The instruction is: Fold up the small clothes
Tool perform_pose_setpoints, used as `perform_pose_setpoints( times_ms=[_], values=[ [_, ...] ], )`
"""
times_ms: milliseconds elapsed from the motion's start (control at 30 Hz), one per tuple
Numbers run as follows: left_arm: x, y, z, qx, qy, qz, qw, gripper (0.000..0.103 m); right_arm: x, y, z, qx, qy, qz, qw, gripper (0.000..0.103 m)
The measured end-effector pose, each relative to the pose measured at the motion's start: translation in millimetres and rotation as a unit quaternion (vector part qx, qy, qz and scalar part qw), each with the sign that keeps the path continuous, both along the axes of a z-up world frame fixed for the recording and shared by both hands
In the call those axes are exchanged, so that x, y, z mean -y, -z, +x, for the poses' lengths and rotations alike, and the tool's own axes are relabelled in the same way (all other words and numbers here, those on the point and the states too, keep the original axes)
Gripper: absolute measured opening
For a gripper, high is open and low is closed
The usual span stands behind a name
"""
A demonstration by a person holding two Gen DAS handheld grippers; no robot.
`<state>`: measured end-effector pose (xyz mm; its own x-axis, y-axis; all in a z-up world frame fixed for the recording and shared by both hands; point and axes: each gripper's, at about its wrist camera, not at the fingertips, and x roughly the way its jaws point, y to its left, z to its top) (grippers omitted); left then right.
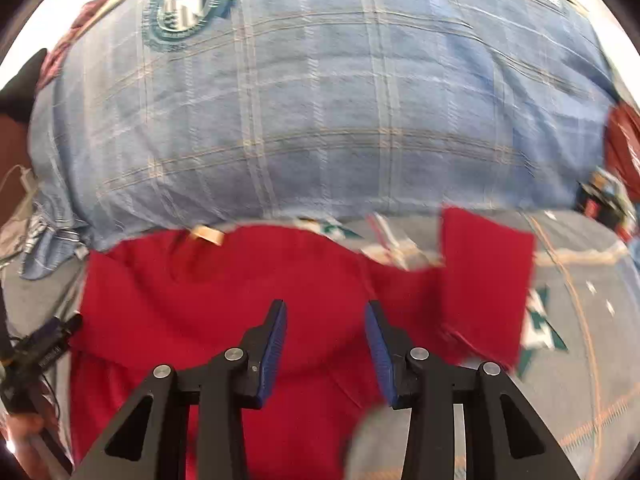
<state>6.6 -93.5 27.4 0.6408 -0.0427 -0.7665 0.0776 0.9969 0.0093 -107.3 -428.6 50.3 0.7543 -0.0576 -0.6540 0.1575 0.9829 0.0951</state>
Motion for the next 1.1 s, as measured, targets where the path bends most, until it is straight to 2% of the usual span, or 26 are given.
perform_pose_setpoints(
  times_ms=[67, 133, 200, 233, 267, 367, 433, 467, 500, 533, 567, 633, 700, 733, 800, 900, 933, 1000, 1033, 1067, 1100],
  values=[
    [0.3, 5.4, 3.5, -0.013, 0.0, 0.005, 0.9999, 0.069, -11.8, 1.0, 21.1, -0.007, -0.02, -0.011, 1.0, 0.038],
    [1.6, 9.8, 6.6, -0.025, 0.003, 0.012, 0.9996, 0.069, -26.4, 6.7, 42.4, -0.016, -0.058, -0.003, 0.998, 0.038],
    [4.0, 11.3, 8.0, -0.025, 0.007, 0.022, 0.9994, 0.069, -41.3, 12.4, 61.4, -0.026, -0.102, 0.007, 0.994, 0.043],
    [5.3, 11.6, 8.3, -0.025, 0.008, 0.026, 0.9993, 0.07, -50.2, 15.9, 70.3, -0.034, -0.125, -0.003, 0.992, 0.048],
    [6.4, 12.2, 9.0, -0.025, 0.01, 0.03, 0.9992, 0.069, -59.6, 18.3, 76.2, -0.041, -0.145, -0.019, 0.988, 0.048],
    [6.9, 13.7, 9.6, -0.025, 0.013, 0.032, 0.9991, 0.07, -90.8, 33.4, 94.7, -0.069, -0.226, -0.077, 0.969, 0.048],
    [6.3, 13.5, 10.6, -0.026, 0.014, 0.031, 0.9991, 0.07, -102.8, 44.0, 100.0, -0.085, -0.252, -0.115, 0.957, 0.048],
    [6.2, 13.3, 10.5, -0.026, 0.014, 0.031, 0.9991, 0.07, -106.9, 50.1, 102.3, -0.09, -0.26, -0.125, 0.953, 0.04],
    [6.4, 13.1, 10.0, -0.025, 0.014, 0.032, 0.9991, 0.07, -108.4, 54.0, 103.5, -0.092, -0.265, -0.12, 0.952, 0.035],
    [6.5, 12.8, 9.7, -0.025, 0.014, 0.032, 0.9991, 0.07, -109.3, 55.0, 104.1, -0.091, -0.269, -0.114, 0.952, 0.023],
    [6.4, 12.5, 9.6, -0.025, 0.014, 0.032, 0.9991, 0.07, -111.0, 54.0, 102.3, -0.088, -0.275, -0.113, 0.951, 0.004],
    [6.9, 12.1, 9.5, -0.024, 0.014, 0.033, 0.9991, 0.07, -117.0, 50.3, 97.1, -0.078, -0.279, -0.144, 0.946, 0.004],
    [7.3, 12.7, 10.1, -0.025, 0.014, 0.032, 0.9991, 0.07, -114.6, 43.6, 94.8, -0.054, -0.252, -0.166, 0.952, 0.004],
    [7.9, 13.1, 10.3, -0.024, 0.013, 0.033, 0.9991, 0.07, -109.3, 42.4, 98.0, -0.045, -0.232, -0.169, 0.957, 0.004],
    [8.9, 12.7, 10.1, -0.022, 0.014, 0.036, 0.999, 0.07, -106.1, 49.5, 105.5, -0.06, -0.216, -0.148, 0.963, 0.004],
    [5.6, 9.7, 9.4, -0.02, 0.014, 0.024, 0.9994, 0.069, -113.1, 56.5, 102.9, -0.058, -0.205, -0.167, 0.963, 0.004],
    [3.8, 7.8, 9.0, -0.019, 0.016, 0.013, 0.9996, 0.069, -113.4, 52.6, 98.6, -0.054, -0.203, -0.167, 0.963, 0.006],
    [2.2, 3.2, 6.8, -0.015, 0.018, -0.007, 0.9997, 0.069, -110.4, 42.5, 87.6, -0.049, -0.189, -0.167, 0.966, 0.026],
    [2.6, 1.0, 5.6, -0.012, 0.02, -0.013, 0.9996, 0.069, -106.9, 36.4, 77.8, -0.038, -0.179, -0.167, 0.969, 0.051],
    [4.1, 0.1, 4.9, -0.01, 0.023, -0.013, 0.9996, 0.069, -100.8, 30.7, 64.2, -0.019, -0.169, -0.164, 0.972, 0.068],
    [7.6, 0.8, 4.4, -0.011, 0.03, -0.009, 0.9995, 0.069, -95.4, 28.9, 55.9, -0.008, -0.162, -0.16, 0.974, 0.069]
  ],
)
